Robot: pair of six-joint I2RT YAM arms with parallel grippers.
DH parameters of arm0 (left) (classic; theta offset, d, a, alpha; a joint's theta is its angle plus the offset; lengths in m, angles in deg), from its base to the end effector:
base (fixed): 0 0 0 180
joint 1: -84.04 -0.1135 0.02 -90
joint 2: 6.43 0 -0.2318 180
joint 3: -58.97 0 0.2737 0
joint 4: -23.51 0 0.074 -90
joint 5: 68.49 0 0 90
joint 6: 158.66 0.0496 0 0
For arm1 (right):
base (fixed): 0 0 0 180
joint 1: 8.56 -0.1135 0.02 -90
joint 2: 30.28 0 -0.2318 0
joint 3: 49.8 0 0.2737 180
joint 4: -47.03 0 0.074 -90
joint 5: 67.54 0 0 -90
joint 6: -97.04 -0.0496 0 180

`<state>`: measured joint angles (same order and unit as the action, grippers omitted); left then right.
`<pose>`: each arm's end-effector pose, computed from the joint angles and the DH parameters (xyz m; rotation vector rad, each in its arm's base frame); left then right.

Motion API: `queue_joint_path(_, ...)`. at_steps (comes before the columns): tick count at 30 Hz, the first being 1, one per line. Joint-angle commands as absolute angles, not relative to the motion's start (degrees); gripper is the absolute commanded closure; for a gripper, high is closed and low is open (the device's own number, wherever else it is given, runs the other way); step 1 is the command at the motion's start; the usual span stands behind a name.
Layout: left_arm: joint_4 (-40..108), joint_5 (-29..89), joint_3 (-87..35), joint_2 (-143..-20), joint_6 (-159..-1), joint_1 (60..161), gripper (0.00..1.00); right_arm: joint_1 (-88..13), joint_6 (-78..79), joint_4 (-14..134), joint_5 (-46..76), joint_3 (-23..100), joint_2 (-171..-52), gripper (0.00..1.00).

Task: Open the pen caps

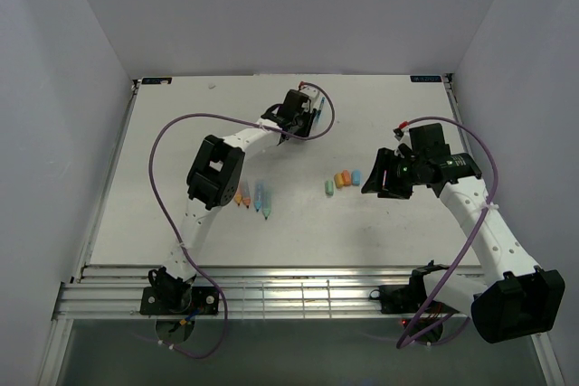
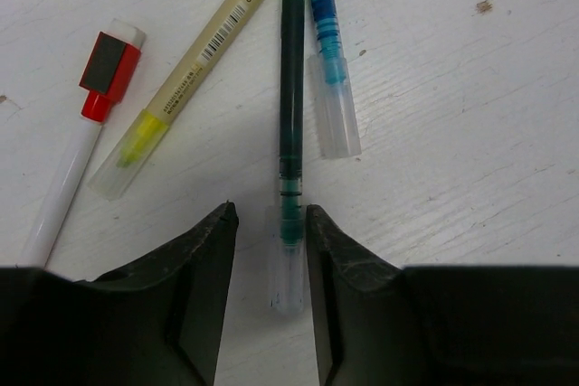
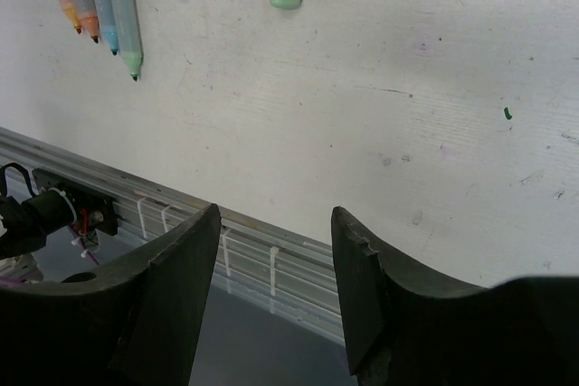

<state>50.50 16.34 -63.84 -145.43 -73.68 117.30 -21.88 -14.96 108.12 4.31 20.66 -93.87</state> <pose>0.4605 -0.2967 0.1048 0.5246 2.2723 -0.2315 0.2489 0.0748 0.2556 0.0623 2.5699 0.6421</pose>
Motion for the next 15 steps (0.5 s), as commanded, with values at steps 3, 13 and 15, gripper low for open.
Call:
queue_joint_path(3,50.58,17.11,-64.35,-145.12,-73.76,117.00,0.58,-21.30,-14.93,108.39,3.57,20.43,-92.77,0.42)
queue_joint_path(13,50.06,19.22,-55.66,-141.00,-73.41,116.91,0.76,-21.22,-14.85,108.39,4.27,22.89,-93.56,0.41)
queue_joint_path(15,49.80,19.14,-53.64,-139.59,-73.76,116.91,0.80,-21.22,-14.85,108.12,4.27,22.45,-93.47,0.42)
